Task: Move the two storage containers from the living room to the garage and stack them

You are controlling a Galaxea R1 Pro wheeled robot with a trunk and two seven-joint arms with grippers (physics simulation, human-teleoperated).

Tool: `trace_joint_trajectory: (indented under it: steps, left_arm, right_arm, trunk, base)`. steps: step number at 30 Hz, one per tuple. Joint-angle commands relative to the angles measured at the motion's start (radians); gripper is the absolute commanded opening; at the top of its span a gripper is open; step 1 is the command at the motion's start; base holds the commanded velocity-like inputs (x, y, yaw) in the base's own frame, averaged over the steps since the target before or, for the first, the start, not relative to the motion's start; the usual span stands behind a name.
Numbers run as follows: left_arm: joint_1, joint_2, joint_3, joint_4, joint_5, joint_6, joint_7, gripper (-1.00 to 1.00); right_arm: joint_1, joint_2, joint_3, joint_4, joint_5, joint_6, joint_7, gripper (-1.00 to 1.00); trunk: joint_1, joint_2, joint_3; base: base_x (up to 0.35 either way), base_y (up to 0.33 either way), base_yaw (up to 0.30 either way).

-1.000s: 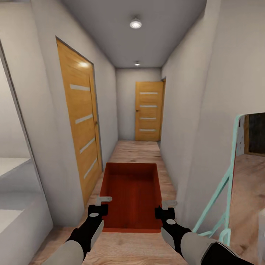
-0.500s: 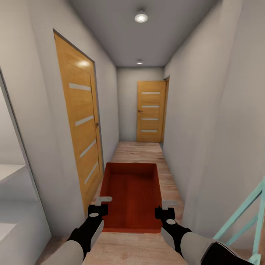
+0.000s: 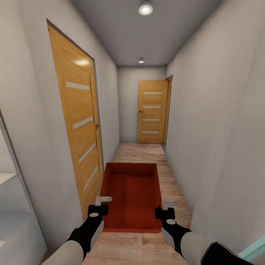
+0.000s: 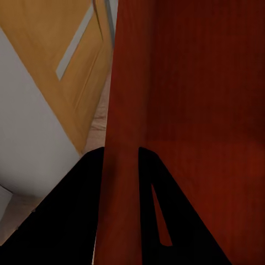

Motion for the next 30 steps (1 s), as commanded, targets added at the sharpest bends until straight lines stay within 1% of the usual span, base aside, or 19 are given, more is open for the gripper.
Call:
trace_joint_trajectory:
  steps: [1, 10, 30]
  left_arm:
    - [-0.001, 0.000, 0.074, -0.001, -0.010, 0.009, 0.006, -1.00]
    - [-0.001, 0.000, 0.074, -0.001, -0.010, 0.009, 0.006, -1.00]
    - [-0.001, 0.000, 0.074, -0.001, -0.010, 0.009, 0.006, -1.00]
  right_arm:
    - [-0.001, 0.000, -0.017, -0.005, 0.019, 0.002, 0.002, -1.00]
    - [-0.001, 0.000, -0.017, -0.005, 0.018, 0.002, 0.002, -1.00]
    - [-0.001, 0.000, -0.017, -0.005, 0.018, 0.002, 0.002, -1.00]
  trunk:
    - [0.001, -0.001, -0.002]
    - [0.001, -0.001, -0.002]
    - [0.001, -0.001, -0.002]
  base:
    - [0.320, 0.082, 0.000]
    - [0.320, 0.070, 0.000]
    - [0.321, 0.003, 0.000]
